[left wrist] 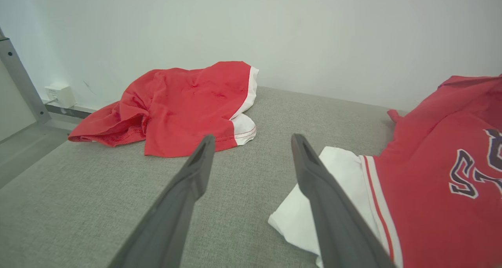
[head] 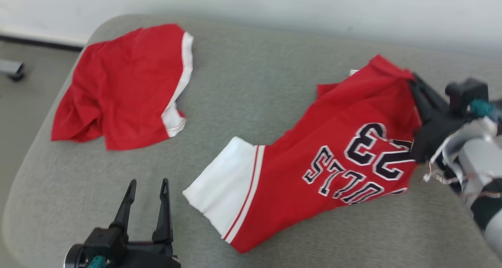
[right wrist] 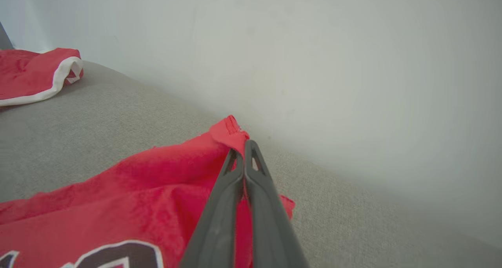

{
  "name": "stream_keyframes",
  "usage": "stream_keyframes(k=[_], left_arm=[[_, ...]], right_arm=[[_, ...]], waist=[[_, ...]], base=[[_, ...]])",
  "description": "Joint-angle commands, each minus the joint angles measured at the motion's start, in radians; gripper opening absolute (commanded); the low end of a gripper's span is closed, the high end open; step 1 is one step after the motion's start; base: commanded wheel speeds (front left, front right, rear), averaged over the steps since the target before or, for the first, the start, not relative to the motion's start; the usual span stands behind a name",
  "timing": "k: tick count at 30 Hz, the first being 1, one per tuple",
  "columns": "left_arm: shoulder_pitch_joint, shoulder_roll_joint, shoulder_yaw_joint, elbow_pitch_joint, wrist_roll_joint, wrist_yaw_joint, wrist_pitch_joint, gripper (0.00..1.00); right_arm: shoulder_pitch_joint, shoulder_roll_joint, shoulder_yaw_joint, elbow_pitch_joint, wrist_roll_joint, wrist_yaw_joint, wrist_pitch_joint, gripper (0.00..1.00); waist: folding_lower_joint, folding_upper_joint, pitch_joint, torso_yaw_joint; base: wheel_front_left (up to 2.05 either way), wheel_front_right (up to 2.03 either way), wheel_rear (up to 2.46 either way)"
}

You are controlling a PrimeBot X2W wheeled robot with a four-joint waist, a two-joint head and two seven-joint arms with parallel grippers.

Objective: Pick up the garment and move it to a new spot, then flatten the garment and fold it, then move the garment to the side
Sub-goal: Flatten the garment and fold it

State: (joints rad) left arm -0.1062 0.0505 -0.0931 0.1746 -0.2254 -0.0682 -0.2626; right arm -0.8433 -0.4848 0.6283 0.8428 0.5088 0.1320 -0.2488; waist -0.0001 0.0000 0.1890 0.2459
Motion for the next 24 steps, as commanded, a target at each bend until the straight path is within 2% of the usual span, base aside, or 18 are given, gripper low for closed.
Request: stream_keyframes(k=[1,8,9,12,16,22,23,24], left_arm=[[0.024,0.000,0.007,0.002,0.010,-0.001,-0.003,1.00],[0.062,0.000,0.025,-0.007,0.024,-0.008,-0.003,1.00],[0.062,0.000,0.025,-0.007,0.024,-0.008,-0.003,1.00],[0.069,0.000,0.027,-0.009,0.028,-0.009,-0.003,1.00],[0.071,0.000,0.026,-0.010,0.027,-0.009,-0.003,1.00],[0.069,0.000,0.022,-0.002,0.029,-0.017,-0.003,1.00],[0.071,0.000,0.023,-0.001,0.029,-0.016,-0.003,1.00],[0.072,0.000,0.024,0.000,0.029,-0.017,-0.003,1.00]], right_arm=[[0.048,-0.010,-0.008,-0.032,0.017,-0.003,-0.009,0.00],[0.309,-0.057,-0.124,-0.247,0.067,-0.003,-0.017,0.00],[0.309,-0.057,-0.124,-0.247,0.067,-0.003,-0.017,0.00],[0.447,-0.057,-0.214,-0.351,0.072,-0.003,-0.017,0.00],[0.633,-0.029,-0.343,-0.443,0.054,-0.003,-0.017,0.00],[0.828,0.051,-0.488,-0.491,0.008,-0.003,-0.017,0.00],[0.845,0.066,-0.501,-0.490,0.001,-0.003,-0.018,0.05],[0.858,0.078,-0.511,-0.487,-0.009,-0.003,-0.018,0.48]], waist=[[0.0001,0.0000,-0.086,-0.093],[0.0001,0.0000,-0.120,-0.160],[0.0001,0.0000,-0.120,-0.160],[0.0001,0.0000,-0.124,-0.176],[0.0001,0.0000,-0.124,-0.186],[0.0001,0.0000,-0.129,-0.186],[0.0001,0.0000,-0.131,-0.186],[0.0001,0.0000,-0.132,-0.186]], base=[[0.00,0.00,0.00],[0.00,0.00,0.00],[0.00,0.00,0.00],[0.00,0.00,0.00],[0.00,0.00,0.00],[0.00,0.00,0.00],[0.00,0.00,0.00],[0.00,0.00,0.00]])
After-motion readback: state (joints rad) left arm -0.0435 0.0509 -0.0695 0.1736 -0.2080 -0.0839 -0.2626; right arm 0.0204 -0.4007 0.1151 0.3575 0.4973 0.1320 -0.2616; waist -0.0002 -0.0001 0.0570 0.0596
